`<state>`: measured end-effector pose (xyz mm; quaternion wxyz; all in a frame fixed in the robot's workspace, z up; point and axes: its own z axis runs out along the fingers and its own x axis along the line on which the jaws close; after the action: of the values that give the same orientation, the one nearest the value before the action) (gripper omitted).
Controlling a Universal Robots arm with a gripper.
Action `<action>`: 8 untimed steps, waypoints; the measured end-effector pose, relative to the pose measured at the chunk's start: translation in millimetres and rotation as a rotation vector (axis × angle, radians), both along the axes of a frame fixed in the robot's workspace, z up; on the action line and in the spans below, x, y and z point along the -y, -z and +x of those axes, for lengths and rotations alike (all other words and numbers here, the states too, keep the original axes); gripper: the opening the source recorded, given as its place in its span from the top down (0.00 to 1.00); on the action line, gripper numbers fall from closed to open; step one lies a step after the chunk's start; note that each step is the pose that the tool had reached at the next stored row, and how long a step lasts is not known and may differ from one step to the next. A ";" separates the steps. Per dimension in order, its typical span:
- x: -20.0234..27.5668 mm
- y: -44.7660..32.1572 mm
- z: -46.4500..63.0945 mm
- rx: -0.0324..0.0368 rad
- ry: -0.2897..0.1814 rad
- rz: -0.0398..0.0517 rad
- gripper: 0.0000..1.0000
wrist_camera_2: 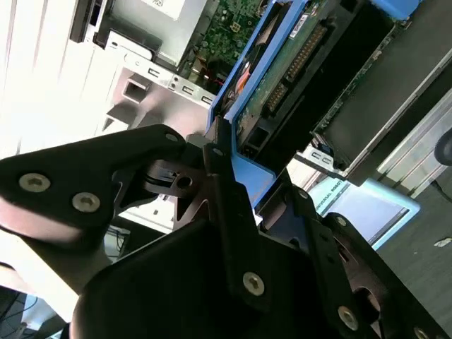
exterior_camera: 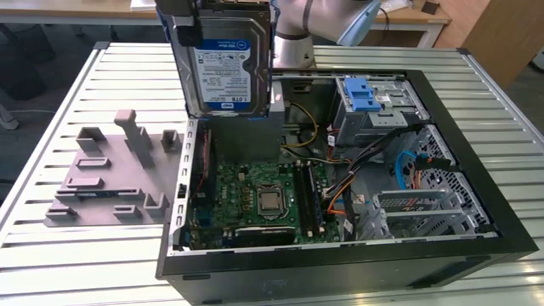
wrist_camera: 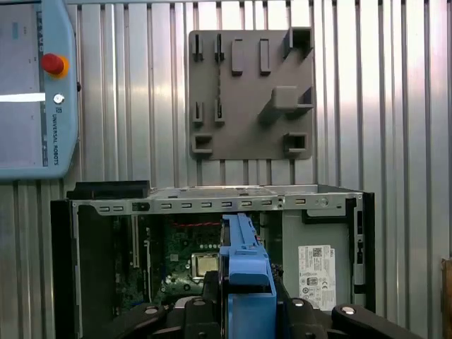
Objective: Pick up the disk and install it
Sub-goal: 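Pick up the disk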
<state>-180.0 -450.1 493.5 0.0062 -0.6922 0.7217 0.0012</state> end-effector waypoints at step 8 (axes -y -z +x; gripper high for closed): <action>0.0 0.0 10.4 0.0000 0.000 -0.0001 0.64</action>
<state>-169.7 -450.1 493.6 0.0062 -0.6922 0.7217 0.0012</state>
